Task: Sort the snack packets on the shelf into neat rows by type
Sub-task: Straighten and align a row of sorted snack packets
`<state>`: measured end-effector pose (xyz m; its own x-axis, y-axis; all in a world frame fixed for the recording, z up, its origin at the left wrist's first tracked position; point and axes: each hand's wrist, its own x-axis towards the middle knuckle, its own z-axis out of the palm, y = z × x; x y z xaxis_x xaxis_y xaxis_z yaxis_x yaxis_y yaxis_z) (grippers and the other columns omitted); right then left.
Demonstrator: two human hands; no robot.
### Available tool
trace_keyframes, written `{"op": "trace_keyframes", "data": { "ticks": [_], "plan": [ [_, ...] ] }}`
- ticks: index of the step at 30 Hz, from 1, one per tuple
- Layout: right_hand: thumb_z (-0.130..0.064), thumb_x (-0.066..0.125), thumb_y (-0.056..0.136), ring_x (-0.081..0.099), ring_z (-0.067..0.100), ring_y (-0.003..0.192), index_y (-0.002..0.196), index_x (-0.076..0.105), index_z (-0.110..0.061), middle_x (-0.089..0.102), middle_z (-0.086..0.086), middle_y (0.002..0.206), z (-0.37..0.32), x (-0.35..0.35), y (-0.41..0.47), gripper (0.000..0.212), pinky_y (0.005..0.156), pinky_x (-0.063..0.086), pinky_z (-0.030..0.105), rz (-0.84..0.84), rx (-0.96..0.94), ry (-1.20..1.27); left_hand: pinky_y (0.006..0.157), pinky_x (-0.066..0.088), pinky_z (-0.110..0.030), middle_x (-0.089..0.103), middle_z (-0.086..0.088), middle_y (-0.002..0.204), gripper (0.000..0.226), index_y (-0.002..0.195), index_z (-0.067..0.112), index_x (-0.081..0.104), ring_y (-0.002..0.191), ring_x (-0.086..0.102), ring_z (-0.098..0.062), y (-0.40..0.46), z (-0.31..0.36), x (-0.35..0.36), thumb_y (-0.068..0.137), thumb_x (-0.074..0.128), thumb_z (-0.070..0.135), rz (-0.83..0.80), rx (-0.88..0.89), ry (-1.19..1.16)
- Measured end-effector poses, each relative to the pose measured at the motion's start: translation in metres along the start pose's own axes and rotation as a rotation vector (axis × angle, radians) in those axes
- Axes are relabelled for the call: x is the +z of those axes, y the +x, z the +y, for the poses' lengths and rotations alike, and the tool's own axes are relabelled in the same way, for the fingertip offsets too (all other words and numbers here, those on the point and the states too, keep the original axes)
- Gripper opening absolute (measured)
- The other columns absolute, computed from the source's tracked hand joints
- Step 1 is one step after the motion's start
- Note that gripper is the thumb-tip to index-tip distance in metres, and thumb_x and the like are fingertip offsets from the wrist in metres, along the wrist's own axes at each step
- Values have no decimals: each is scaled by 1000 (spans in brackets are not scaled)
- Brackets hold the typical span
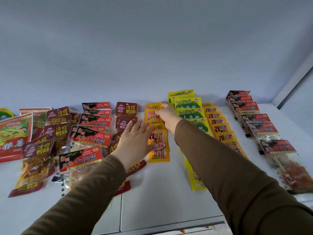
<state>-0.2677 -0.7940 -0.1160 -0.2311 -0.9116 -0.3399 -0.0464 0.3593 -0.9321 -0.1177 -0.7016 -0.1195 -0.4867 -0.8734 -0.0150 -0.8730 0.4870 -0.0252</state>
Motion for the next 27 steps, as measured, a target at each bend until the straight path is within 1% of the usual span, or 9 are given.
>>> {"op": "trace_keyframes", "data": {
  "ticks": [5, 7, 10, 13, 15, 16, 19, 23, 27],
  "plan": [
    [4, 52, 97, 70, 33, 102, 128, 61, -6, 70, 18, 116, 0, 2, -1, 33, 86, 60, 47, 68, -33, -87, 127, 3, -53, 23, -5, 168, 75, 162, 28, 17, 157, 10, -29, -5, 4, 2, 99, 31, 68, 16, -49, 14],
    [1, 48, 97, 70, 29, 97, 135, 56, -4, 68, 17, 119, 1, 2, -2, 39, 77, 60, 38, 84, -35, -126, 127, 3, -53, 26, -7, 167, 73, 161, 28, 18, 157, 11, -30, -4, 7, 1, 100, 33, 66, 28, -51, 36],
    [-4, 43, 102, 65, 26, 84, 132, 53, 1, 67, 23, 109, -10, -2, -36, 32, 72, 51, 33, 37, -39, -115, 127, 1, -54, 29, -9, 165, 72, 161, 27, 17, 157, 12, -31, -2, 10, 1, 101, 33, 64, 30, -44, 36],
    [-7, 40, 107, 62, 36, 118, 140, 47, 3, 57, 25, 139, -13, -15, -82, 35, 92, 50, 35, -13, -17, -68, 126, 0, -54, 35, -10, 162, 76, 162, 27, 14, 156, 15, -32, -5, 12, 2, 100, 31, 67, 48, -78, 36],
    [-8, 39, 109, 63, 27, 113, 142, 49, -1, 59, 12, 134, -6, -23, -103, 35, 78, 45, 23, -25, 6, -55, 126, 0, -54, 42, -10, 159, 77, 162, 25, 14, 155, 18, -32, -6, 15, 4, 100, 28, 68, 43, -97, 36],
    [-8, 39, 109, 62, 25, 110, 142, 49, -3, 58, 9, 129, -2, -25, -109, 35, 77, 41, 23, -20, 18, -32, 126, -1, -54, 43, -10, 157, 77, 162, 25, 14, 155, 19, -32, -6, 16, 5, 100, 28, 68, 41, -103, 29],
    [-8, 41, 108, 55, 15, 91, 145, 48, -7, 56, 15, 137, 9, -24, -115, 37, 84, 41, 28, 6, 17, -7, 126, -2, -54, 46, -9, 156, 76, 161, 24, 18, 154, 22, -32, -5, 19, 9, 100, 30, 67, 71, -119, -16],
    [-5, 42, 106, 56, 13, 89, 144, 48, -11, 59, 6, 119, 20, -16, -111, 39, 70, 47, 24, 38, 14, 93, 126, -3, -53, 41, -10, 159, 72, 161, 20, 20, 154, 21, -31, -7, 24, 16, 102, 36, 59, 113, -136, -89],
    [-2, 41, 104, 55, 19, 123, 150, 45, -11, 56, 4, 143, 26, -9, -110, 47, 101, 46, 33, 53, -30, 91, 126, -4, -53, 33, -12, 163, 72, 162, 16, 17, 155, 17, -31, -5, 27, 16, 104, 36, 54, 132, -146, -91]
  ]
}}
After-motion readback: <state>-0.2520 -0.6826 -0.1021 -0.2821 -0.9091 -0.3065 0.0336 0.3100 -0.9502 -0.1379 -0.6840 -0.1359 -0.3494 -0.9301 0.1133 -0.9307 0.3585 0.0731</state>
